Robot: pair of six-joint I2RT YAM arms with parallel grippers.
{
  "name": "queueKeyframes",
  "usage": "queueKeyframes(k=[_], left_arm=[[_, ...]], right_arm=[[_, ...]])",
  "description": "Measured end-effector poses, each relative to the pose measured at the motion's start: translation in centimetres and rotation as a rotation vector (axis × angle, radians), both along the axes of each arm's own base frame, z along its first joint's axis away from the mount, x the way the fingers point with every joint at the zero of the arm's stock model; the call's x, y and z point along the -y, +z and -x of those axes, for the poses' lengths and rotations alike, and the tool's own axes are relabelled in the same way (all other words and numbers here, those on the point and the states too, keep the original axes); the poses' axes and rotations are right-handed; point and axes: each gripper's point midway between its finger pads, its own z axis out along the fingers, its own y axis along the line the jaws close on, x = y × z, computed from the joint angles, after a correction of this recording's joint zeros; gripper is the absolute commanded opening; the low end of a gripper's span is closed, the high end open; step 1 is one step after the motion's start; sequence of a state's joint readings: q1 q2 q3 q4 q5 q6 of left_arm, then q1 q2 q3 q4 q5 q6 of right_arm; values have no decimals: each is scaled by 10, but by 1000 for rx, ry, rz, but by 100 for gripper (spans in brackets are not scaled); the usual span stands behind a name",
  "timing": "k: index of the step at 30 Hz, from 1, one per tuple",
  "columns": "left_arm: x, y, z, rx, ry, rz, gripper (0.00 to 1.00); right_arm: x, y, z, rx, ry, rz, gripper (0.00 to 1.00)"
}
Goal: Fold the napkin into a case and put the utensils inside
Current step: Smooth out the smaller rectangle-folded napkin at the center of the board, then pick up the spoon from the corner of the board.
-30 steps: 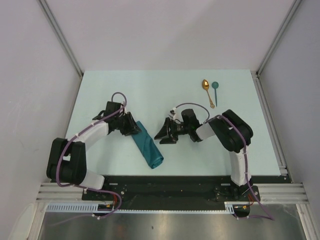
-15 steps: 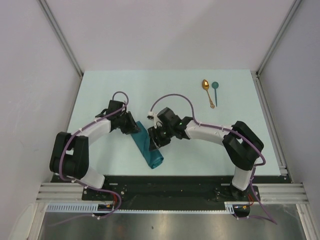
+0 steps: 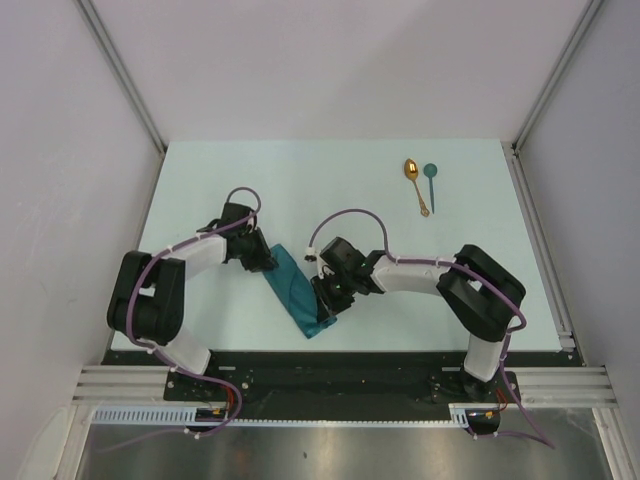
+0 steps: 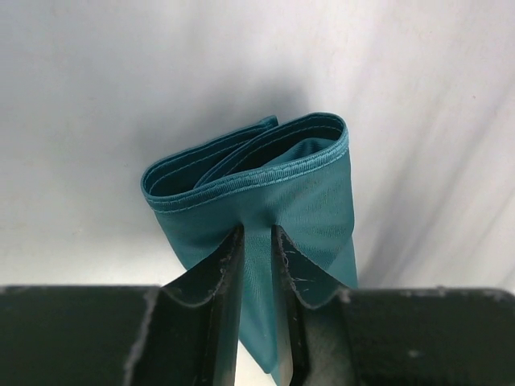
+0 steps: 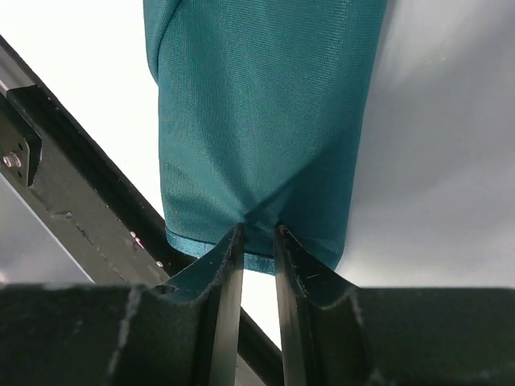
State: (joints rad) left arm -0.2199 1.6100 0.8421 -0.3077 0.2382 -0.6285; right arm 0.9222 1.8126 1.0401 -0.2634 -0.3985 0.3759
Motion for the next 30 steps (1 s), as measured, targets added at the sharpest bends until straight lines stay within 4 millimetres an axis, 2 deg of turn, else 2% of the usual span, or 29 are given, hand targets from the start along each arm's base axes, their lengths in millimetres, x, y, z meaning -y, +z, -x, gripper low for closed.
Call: queueKeyframes(k=[5, 7, 9, 12, 13, 15, 18, 22, 25, 28, 30], left_arm=[[0, 8, -3, 27, -1, -10, 30], [1, 19, -4, 56, -3, -11, 35], [1, 36, -5, 106, -6, -3, 36], [3, 69, -8, 203, -10, 20, 40], [4, 79, -7, 235, -14, 27, 43], [8, 97, -3, 291, -31, 39, 47], [22, 116, 6, 353, -81, 59, 51], [53, 129, 23, 405, -188, 85, 52], [83, 133, 37, 445, -277, 105, 52], [108, 136, 52, 494, -362, 138, 52], [118, 138, 59, 526, -399, 156, 53]], right_arm=[[-2, 2, 2, 19, 3, 3, 36], [-3, 7, 4, 26, 3, -1, 43], [-6, 12, 6, 31, 3, -15, 48], [-5, 17, 2, 49, -25, -17, 68], [-2, 18, -2, 60, -48, -10, 75], [8, 23, -22, 89, -121, -1, 79], [38, 39, -78, 161, -295, 2, 86], [99, 65, -178, 299, -559, 44, 90], [138, 88, -254, 415, -682, 91, 91], [171, 97, -323, 511, -736, 153, 90], [192, 93, -362, 554, -745, 208, 89]])
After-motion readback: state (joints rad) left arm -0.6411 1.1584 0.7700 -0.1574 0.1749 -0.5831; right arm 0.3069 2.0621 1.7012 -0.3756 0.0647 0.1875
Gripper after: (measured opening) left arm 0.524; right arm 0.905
